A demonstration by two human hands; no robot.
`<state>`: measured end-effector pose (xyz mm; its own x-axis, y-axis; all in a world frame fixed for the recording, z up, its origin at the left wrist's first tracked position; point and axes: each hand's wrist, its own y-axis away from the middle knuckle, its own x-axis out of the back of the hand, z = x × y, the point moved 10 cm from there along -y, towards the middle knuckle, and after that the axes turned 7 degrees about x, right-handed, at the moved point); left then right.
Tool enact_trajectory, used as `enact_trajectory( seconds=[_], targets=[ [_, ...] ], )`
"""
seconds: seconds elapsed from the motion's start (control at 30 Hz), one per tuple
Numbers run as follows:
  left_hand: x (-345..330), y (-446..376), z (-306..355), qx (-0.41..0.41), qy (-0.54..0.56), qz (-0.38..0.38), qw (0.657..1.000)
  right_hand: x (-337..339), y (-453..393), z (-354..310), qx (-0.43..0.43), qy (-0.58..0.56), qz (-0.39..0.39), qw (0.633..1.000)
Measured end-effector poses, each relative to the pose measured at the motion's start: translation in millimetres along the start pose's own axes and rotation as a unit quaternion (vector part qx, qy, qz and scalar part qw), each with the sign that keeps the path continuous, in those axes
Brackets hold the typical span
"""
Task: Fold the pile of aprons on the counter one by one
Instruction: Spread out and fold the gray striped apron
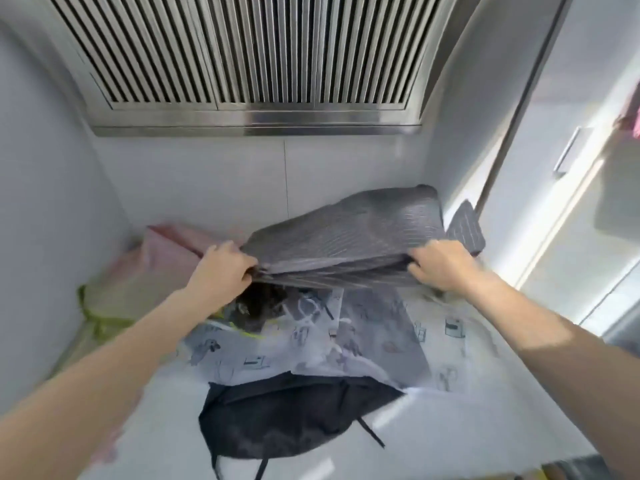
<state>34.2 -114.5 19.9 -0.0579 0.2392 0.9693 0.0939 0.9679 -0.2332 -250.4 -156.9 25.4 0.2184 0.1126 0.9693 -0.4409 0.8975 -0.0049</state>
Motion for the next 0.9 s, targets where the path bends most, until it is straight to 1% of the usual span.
enact_trajectory(
  seconds=[0.07, 0.1, 0.13, 0.17, 0.2, 0.23, 0.27, 0.3, 0.4, 0.43, 0.47, 0.5, 0.53, 0.57, 0.6, 0.63, 0.67, 0.7, 0.77, 0.83, 0.87, 0.9],
  targets=[
    [-38.4, 26.3, 15.9, -0.069, -0.016, -0.030, 0.997, -59.1, 19.9, -20.8, 0.029, 0.024, -0.071, 0.997],
    [-56.8, 38.6, 21.6, -0.097, -0.020, -0.048, 0.994, -87.8, 29.9, -26.8, 0.037, 0.026, -0.119, 0.992],
    [-85.6, 52.7, 25.8, -0.107, -0.012, -0.113, 0.988, -119.8, 41.7, -32.4, 0.045, 0.015, -0.180, 0.982],
    [-107.4, 63.7, 27.4, -0.104, -0.001, -0.191, 0.976, -141.6, 51.2, -35.8, 0.051, -0.005, -0.230, 0.972],
    [-131.2, 76.3, 28.1, -0.088, 0.014, -0.290, 0.953, -160.5, 60.5, -38.5, 0.053, -0.032, -0.273, 0.960],
    [-147.1, 84.1, 28.2, -0.074, 0.041, -0.365, 0.927, -173.7, 66.9, -39.9, 0.052, -0.066, -0.305, 0.949],
    [-153.5, 86.8, 29.4, -0.063, 0.073, -0.412, 0.906, -182.0, 70.8, -39.5, 0.048, -0.099, -0.326, 0.939],
    [-158.1, 84.5, 30.7, -0.053, 0.099, -0.444, 0.889, -187.1, 72.6, -36.5, 0.042, -0.125, -0.346, 0.929],
    [-165.1, 70.0, 21.6, -0.009, 0.149, -0.496, 0.856, -192.8, 69.2, -19.5, 0.003, -0.183, -0.399, 0.898],
    [-166.1, 64.9, 16.1, 0.020, 0.171, -0.507, 0.845, -191.3, 64.0, -14.5, 0.002, -0.190, -0.403, 0.895],
    [-167.8, 58.5, 10.7, 0.056, 0.204, -0.517, 0.829, -186.9, 53.8, -8.0, 0.002, -0.193, -0.388, 0.901],
    [-170.9, 51.3, 4.8, 0.096, 0.242, -0.521, 0.813, -179.7, 38.2, 1.0, -0.006, -0.189, -0.348, 0.918],
    [-173.3, 43.5, -1.5, 0.137, 0.271, -0.513, 0.803, -170.7, 19.4, 11.9, -0.020, -0.182, -0.288, 0.940],
    [-176.4, 35.9, -8.9, 0.175, 0.287, -0.495, 0.801, -161.8, 2.2, 23.3, -0.047, -0.190, -0.226, 0.954],
    [-180.7, 27.5, -16.9, 0.207, 0.290, -0.470, 0.807, -155.0, -14.5, 34.1, -0.075, -0.199, -0.167, 0.963],
    [-187.9, 18.2, -23.8, 0.233, 0.285, -0.445, 0.816, -151.8, -32.2, 43.0, -0.100, -0.195, -0.120, 0.968],
    [-192.4, 12.3, -28.1, 0.245, 0.274, -0.421, 0.829, -149.8, -44.7, 46.4, -0.117, -0.176, -0.095, 0.973],
    [-199.5, 7.3, -31.3, 0.248, 0.260, -0.401, 0.842, -154.7, -55.6, 45.1, -0.126, -0.149, -0.092, 0.976],
    [-217.3, 3.3, -36.5, 0.248, 0.206, -0.385, 0.865, -172.3, -72.8, 33.8, -0.118, -0.091, -0.114, 0.982],
    [-232.9, 1.4, -41.8, 0.254, 0.119, -0.390, 0.877, -195.4, -88.6, 18.1, -0.088, -0.055, -0.129, 0.986],
    [-234.8, -0.5, -40.7, 0.247, 0.069, -0.389, 0.885, -206.4, -92.8, 11.3, -0.075, -0.050, -0.133, 0.987],
    [-230.1, -5.9, -35.6, 0.229, 0.013, -0.371, 0.900, -213.7, -95.0, 5.9, -0.062, -0.043, -0.132, 0.988]
  ],
)
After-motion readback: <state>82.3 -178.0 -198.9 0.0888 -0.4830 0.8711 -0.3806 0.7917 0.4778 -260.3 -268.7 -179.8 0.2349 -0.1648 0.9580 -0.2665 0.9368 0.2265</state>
